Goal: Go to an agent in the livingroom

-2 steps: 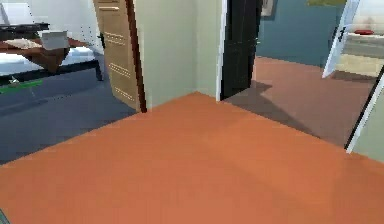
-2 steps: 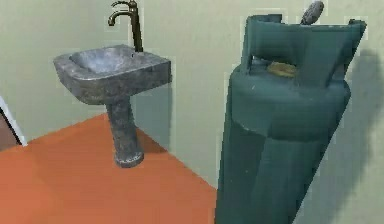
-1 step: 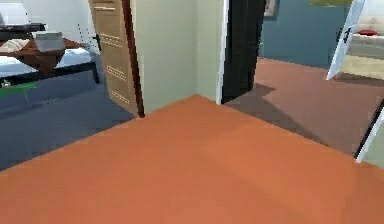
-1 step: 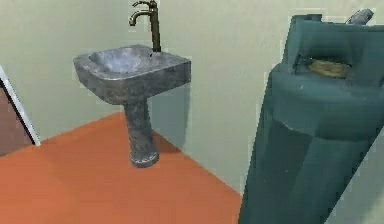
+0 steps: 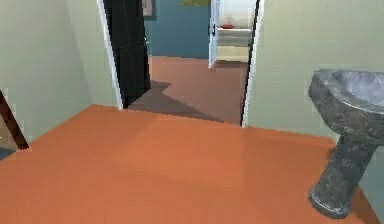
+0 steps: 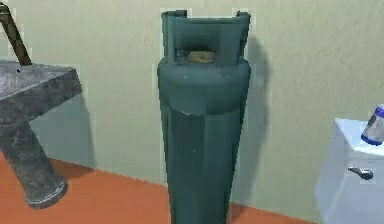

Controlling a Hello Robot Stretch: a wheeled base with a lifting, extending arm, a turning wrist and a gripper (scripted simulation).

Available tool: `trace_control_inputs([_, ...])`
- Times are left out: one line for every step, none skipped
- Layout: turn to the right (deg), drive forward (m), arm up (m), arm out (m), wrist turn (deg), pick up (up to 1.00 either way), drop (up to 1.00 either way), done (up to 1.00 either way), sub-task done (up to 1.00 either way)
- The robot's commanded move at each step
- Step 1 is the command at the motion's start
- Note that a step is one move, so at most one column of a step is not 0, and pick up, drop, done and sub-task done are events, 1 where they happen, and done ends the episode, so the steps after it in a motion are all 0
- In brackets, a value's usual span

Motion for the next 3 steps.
trace_control_inputs([0.0, 1.0, 0.0, 0.0, 0.0, 0.0, 0.0, 0.0, 0.0])
trace_control_inputs([0.0, 1.0, 0.0, 0.0, 0.0, 0.0, 0.0, 0.0, 0.0])
trace_control_inputs([9.0, 0.0, 0.0, 0.0, 0.0, 0.0, 0.0, 0.0, 0.0])
